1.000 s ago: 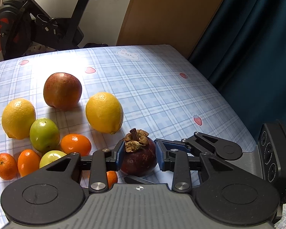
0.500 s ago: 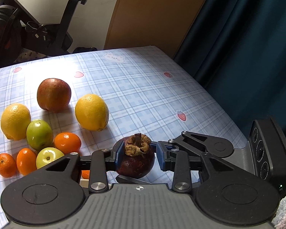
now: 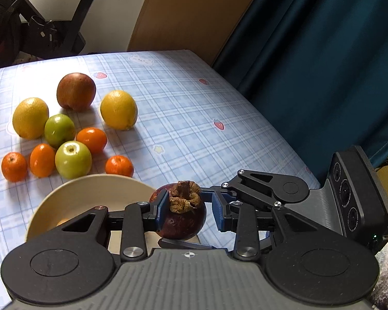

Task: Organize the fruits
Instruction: 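Carry the mangosteen onto the cream plate with both tools and release it, then grasp a tangerine with the left tool while the right tool grasps another tangerine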

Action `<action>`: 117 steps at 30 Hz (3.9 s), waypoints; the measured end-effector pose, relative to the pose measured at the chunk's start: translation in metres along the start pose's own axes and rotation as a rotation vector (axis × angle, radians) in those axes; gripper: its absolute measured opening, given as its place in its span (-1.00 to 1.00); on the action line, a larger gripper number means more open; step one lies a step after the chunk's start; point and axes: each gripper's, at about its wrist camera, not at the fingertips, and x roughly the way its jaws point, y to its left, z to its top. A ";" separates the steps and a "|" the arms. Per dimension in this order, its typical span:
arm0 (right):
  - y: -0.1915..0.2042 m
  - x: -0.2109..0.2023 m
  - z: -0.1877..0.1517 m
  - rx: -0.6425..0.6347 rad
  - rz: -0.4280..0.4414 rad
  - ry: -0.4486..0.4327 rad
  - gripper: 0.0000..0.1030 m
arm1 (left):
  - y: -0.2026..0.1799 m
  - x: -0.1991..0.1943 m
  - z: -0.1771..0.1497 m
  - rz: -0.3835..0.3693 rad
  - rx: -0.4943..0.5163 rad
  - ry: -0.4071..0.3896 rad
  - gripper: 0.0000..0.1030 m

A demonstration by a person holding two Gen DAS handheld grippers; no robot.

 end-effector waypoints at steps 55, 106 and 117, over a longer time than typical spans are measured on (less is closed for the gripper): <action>0.025 0.069 0.020 -0.131 -0.012 -0.043 0.28 | 0.069 -0.032 -0.005 0.175 -0.194 -0.107 -0.27; -0.068 0.069 0.047 0.176 0.002 0.012 -0.34 | 0.131 -0.051 0.004 0.468 -0.327 -0.245 -0.27; -0.079 0.058 0.036 0.170 -0.062 -0.011 -0.34 | 0.136 -0.028 0.008 0.468 -0.323 -0.218 -0.26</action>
